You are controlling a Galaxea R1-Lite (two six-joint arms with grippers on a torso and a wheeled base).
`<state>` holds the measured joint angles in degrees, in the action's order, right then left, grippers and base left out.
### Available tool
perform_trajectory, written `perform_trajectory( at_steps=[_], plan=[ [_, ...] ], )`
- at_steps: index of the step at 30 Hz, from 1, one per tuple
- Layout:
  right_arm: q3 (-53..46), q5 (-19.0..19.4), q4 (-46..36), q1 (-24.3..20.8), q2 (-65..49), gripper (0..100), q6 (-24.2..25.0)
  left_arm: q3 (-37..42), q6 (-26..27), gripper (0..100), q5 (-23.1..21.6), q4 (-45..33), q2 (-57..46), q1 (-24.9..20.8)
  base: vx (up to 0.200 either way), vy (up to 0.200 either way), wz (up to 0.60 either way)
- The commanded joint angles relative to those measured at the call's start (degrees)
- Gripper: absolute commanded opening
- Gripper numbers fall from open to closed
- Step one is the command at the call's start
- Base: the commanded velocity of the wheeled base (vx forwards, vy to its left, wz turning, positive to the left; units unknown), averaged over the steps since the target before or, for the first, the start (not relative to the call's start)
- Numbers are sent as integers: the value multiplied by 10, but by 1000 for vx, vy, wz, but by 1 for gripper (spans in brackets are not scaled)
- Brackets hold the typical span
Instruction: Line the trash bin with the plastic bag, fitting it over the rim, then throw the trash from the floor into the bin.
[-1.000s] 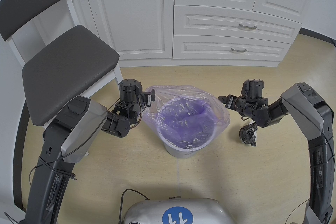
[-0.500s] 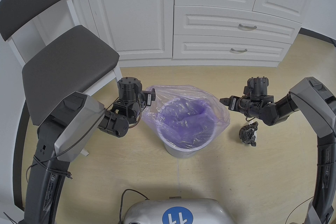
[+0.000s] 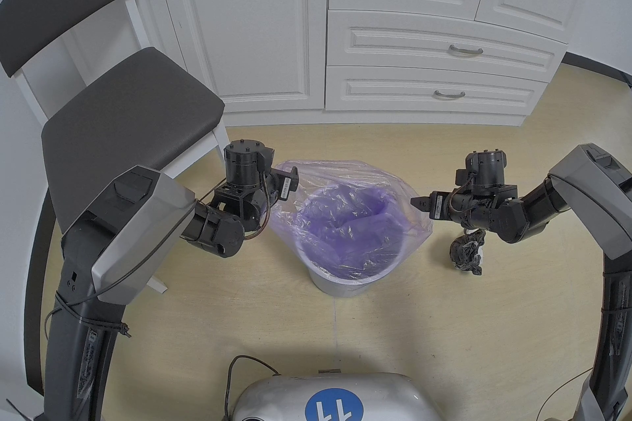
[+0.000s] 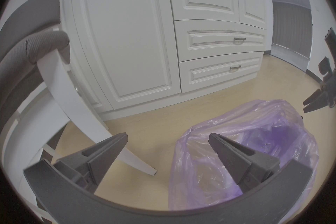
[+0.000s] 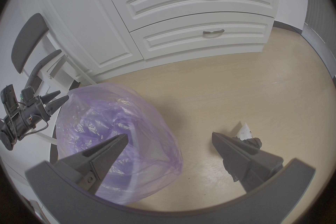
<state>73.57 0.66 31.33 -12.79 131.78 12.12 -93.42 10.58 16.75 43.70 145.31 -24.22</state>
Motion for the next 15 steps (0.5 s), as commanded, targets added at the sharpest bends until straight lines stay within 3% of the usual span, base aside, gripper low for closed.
perform_trajectory(
  at_steps=[1, 15],
  plan=[
    [0, 0, 0, 0, 1, 100, -1, -9, 12, 100, -2, -1, -2, -1, 0, 0, 0],
    [10, 0, 1, 0, 30, 100, -2, -106, 15, 100, -3, -52, 61, 7, 0, 0, 0]
  ],
)
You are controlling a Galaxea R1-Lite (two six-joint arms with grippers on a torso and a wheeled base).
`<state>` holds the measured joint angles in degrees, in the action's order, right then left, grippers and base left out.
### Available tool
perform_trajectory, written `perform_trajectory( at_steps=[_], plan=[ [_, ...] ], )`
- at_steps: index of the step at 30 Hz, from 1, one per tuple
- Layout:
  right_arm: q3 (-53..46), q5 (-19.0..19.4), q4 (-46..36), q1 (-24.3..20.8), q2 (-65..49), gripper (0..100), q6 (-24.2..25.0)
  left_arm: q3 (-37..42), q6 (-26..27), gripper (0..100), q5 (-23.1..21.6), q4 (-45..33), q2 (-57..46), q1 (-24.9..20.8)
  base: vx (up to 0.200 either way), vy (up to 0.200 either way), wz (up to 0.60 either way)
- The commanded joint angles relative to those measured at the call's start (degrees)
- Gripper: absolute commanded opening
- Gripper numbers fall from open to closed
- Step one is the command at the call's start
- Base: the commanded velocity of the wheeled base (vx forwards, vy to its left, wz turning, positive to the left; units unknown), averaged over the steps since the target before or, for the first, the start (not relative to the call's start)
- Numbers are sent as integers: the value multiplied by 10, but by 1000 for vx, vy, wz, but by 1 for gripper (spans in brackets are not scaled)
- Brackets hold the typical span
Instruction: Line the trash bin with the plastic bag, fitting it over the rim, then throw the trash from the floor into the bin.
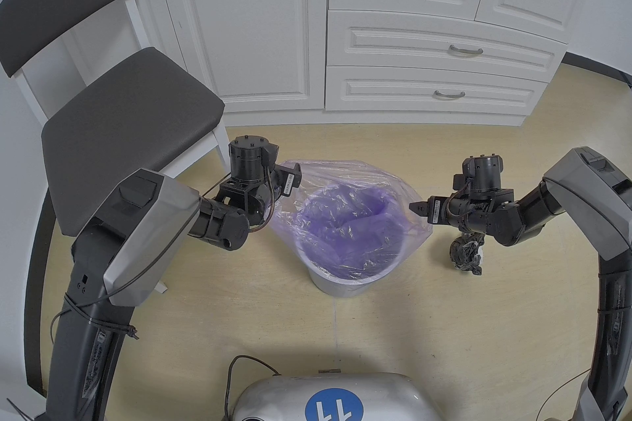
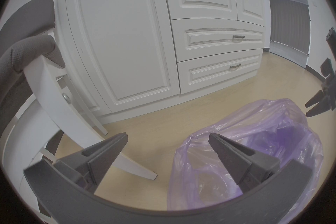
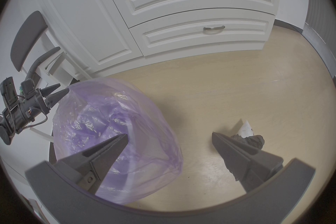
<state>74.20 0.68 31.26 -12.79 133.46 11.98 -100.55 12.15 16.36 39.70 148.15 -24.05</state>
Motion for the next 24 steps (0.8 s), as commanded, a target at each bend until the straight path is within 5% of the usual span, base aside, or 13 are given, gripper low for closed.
perform_trajectory(
  at_steps=[1, 8, 14, 24],
  plan=[
    [8, 0, 3, -1, 18, 100, 0, -44, -1, 100, 1, -14, 38, 6, 0, 0, 0],
    [82, -7, 6, 3, 87, 100, 21, -140, -5, 100, 2, -35, 89, 21, 0, 0, 0],
    [167, -44, 27, 2, 147, 100, 97, -140, -7, 100, -1, -42, 113, 37, 0, 0, 0],
    [236, -49, 93, 0, 208, 100, 175, -140, -75, 100, -8, -31, 121, 51, 0, 0, 0]
  ],
)
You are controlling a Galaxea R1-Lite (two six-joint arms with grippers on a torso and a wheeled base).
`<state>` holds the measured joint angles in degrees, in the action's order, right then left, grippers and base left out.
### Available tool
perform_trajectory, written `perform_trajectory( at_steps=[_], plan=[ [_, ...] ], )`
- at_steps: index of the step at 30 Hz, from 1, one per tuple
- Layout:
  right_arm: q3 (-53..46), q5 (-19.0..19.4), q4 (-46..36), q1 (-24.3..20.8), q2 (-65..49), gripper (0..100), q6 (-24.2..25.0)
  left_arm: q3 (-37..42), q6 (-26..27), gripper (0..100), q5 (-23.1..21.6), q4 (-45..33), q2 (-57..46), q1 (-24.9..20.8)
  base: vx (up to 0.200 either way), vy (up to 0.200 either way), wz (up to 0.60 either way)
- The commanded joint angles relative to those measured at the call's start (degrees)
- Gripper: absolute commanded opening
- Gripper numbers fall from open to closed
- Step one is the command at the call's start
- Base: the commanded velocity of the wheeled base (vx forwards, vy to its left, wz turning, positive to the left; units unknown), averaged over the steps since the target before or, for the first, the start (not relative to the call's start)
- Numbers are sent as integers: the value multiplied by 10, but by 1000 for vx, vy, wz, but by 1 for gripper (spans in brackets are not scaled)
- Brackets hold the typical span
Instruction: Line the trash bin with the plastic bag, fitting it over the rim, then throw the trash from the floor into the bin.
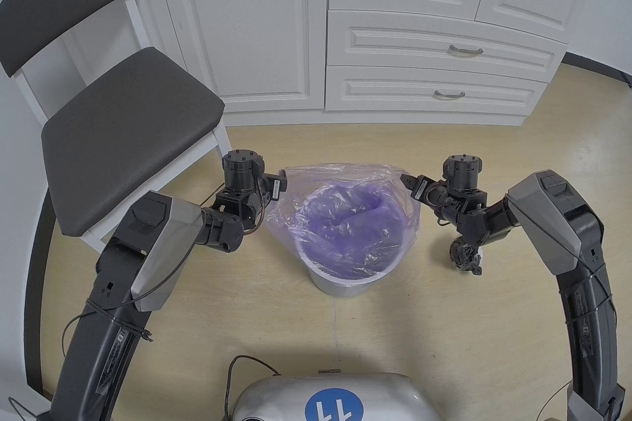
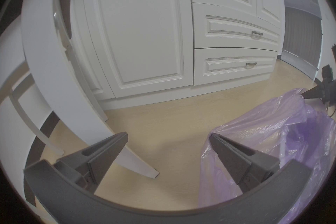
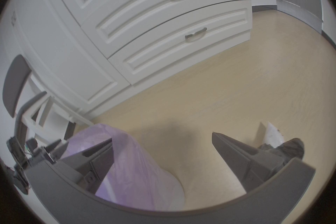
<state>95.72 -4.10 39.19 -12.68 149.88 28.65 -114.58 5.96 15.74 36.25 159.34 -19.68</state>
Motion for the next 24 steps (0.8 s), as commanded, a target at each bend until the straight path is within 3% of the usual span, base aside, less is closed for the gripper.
perform_trajectory(
  at_steps=[1, 14, 18, 24],
  plan=[
    [22, -1, 15, -2, 47, 100, 8, 0, -16, 100, -2, 3, 10, 7, 0, 0, 0],
    [3, -6, -35, 14, 29, 100, -40, 0, -48, 100, 26, 28, 41, 9, 0, 0, 0],
    [-27, -1, -39, 21, -2, 100, -54, 45, -48, 100, 25, 40, 7, 10, 0, 0, 0],
    [-136, 6, -53, 20, -73, 100, -131, 249, -46, 100, 18, 122, -98, -1, 0, 0, 0]
  ],
)
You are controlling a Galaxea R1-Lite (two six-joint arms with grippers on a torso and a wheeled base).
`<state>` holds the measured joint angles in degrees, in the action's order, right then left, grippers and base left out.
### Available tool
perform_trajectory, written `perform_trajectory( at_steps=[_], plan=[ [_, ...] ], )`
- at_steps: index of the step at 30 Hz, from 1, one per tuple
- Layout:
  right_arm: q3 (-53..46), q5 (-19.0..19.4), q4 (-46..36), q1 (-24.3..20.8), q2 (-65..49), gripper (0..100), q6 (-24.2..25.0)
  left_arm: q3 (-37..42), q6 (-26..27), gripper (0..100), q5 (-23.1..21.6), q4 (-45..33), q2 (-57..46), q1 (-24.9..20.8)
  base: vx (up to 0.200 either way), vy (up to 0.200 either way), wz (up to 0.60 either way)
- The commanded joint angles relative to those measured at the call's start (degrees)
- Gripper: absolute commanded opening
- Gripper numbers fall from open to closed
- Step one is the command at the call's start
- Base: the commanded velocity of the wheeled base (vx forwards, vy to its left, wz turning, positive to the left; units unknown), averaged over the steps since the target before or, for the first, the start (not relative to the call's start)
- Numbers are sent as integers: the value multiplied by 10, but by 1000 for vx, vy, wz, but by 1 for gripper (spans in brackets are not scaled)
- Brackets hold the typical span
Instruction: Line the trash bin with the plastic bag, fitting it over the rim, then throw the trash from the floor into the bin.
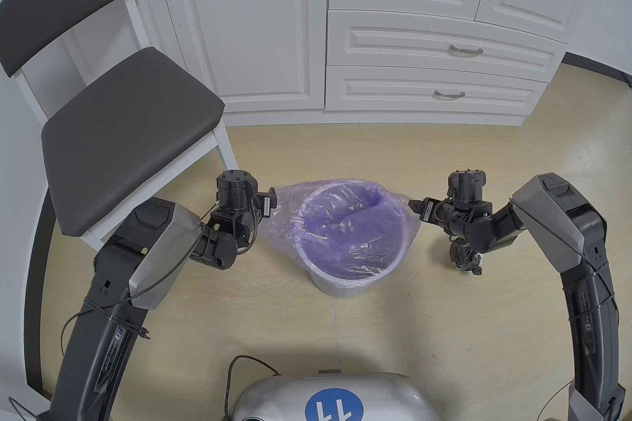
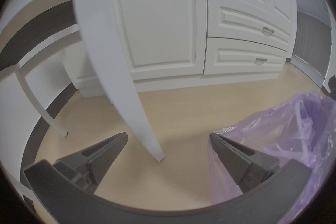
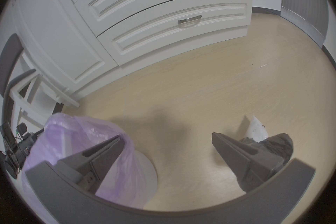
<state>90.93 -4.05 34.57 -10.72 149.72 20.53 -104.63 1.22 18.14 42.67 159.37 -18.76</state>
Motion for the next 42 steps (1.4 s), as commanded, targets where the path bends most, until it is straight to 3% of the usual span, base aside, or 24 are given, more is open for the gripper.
perform_trajectory(
  at_steps=[1, 8, 13, 21, 29, 39, 42],
  plan=[
    [-99, 6, -4, -2, -75, 100, -54, 173, 0, 100, -6, 73, -106, -12, 0, 0, 0],
    [-146, 16, -9, -11, -89, 100, -80, 265, 0, 100, -3, 145, -137, -15, 0, 0, 0],
    [-197, 32, -2, -18, -95, 100, -123, 274, 0, 100, -3, 153, -151, -11, 0, 0, 0],
    [-229, 48, -6, -38, -89, 100, -129, 314, 0, 100, -3, 175, -185, -19, 0, 0, 0],
    [-257, 56, -2, -44, -87, 100, -166, 345, 0, 100, -3, 177, -224, -31, 0, 0, 0],
    [-279, 57, -5, -50, -116, 100, -169, 390, 0, 100, 1, 175, -271, -68, 0, 0, 0],
    [-297, 76, -10, -41, -148, 100, -183, 388, 2, 100, 1, 168, -275, -81, 0, 0, 0]
  ],
)
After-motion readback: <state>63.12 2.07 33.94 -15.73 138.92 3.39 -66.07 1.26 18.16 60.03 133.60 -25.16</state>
